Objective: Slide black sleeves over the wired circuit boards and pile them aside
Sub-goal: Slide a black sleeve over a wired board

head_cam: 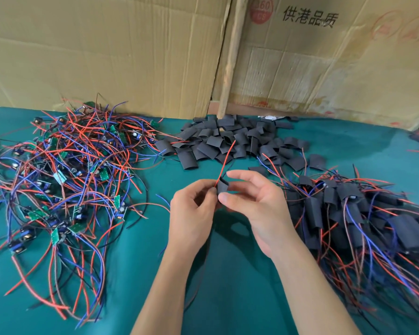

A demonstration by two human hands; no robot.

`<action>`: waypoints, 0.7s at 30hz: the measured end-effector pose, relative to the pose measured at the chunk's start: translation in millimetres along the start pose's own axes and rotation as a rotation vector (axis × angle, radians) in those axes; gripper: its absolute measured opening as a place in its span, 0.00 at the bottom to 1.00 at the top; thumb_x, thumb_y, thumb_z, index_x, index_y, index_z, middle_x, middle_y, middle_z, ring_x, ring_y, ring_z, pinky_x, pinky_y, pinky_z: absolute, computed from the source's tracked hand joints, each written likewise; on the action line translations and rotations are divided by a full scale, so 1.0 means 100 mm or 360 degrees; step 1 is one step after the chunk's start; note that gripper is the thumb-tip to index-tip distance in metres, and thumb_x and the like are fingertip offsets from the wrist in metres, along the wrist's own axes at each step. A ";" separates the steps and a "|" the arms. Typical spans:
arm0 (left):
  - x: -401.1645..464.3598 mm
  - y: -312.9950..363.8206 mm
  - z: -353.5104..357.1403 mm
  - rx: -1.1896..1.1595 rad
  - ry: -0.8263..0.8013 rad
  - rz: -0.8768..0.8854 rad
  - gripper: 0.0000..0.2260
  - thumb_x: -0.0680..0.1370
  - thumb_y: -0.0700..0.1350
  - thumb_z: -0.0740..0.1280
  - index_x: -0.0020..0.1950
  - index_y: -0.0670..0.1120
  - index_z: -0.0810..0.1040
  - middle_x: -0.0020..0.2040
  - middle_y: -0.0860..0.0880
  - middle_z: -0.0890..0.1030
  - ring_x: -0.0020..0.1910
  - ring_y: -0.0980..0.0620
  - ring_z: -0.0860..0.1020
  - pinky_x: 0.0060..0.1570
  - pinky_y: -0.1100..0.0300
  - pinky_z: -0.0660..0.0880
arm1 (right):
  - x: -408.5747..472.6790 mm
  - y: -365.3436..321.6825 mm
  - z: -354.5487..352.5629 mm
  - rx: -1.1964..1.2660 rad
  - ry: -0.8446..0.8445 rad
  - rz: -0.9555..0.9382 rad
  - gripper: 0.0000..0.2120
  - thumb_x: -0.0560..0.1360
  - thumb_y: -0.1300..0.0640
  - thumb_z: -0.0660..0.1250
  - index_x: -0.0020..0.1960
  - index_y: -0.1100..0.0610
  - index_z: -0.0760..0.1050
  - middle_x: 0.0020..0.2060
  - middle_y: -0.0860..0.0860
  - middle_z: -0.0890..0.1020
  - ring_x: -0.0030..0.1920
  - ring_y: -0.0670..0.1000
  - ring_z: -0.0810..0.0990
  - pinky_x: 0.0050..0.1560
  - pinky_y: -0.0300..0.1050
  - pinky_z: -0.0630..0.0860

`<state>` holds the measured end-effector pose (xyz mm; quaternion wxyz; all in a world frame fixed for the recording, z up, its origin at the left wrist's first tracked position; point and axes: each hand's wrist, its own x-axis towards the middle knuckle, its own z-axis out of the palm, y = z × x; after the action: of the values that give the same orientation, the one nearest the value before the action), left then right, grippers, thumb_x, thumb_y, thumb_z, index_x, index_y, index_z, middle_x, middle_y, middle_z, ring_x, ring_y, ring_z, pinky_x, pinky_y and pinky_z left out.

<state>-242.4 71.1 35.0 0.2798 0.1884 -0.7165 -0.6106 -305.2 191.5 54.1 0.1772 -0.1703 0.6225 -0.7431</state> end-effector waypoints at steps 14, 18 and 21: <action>-0.02 0.01 0.01 0.0077 -0.0052 0.0069 0.17 0.80 0.34 0.66 0.44 0.56 0.82 0.38 0.57 0.85 0.37 0.56 0.83 0.43 0.62 0.79 | 0.00 -0.06 -0.08 -0.0125 0.0029 -0.0089 0.15 0.62 0.62 0.79 0.47 0.53 0.82 0.43 0.49 0.86 0.38 0.50 0.82 0.45 0.42 0.80; 0.00 -0.05 0.03 0.0015 -0.0070 0.0009 0.12 0.81 0.34 0.64 0.49 0.49 0.83 0.40 0.53 0.86 0.37 0.53 0.85 0.48 0.53 0.82 | 0.05 -0.09 -0.14 0.0150 0.0345 -0.0178 0.14 0.67 0.64 0.78 0.51 0.59 0.80 0.42 0.53 0.87 0.42 0.50 0.84 0.46 0.41 0.80; 0.00 -0.07 0.03 0.0001 -0.0108 0.0012 0.13 0.81 0.34 0.65 0.48 0.50 0.83 0.41 0.53 0.87 0.39 0.53 0.85 0.50 0.50 0.82 | 0.10 -0.14 -0.20 0.0489 0.0607 -0.0183 0.07 0.75 0.68 0.74 0.50 0.62 0.78 0.39 0.51 0.86 0.43 0.49 0.83 0.51 0.41 0.80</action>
<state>-244.3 72.3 27.6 0.2575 0.1648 -0.7264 -0.6155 -323.9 206.1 64.8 0.0378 -0.0332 0.5136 -0.8565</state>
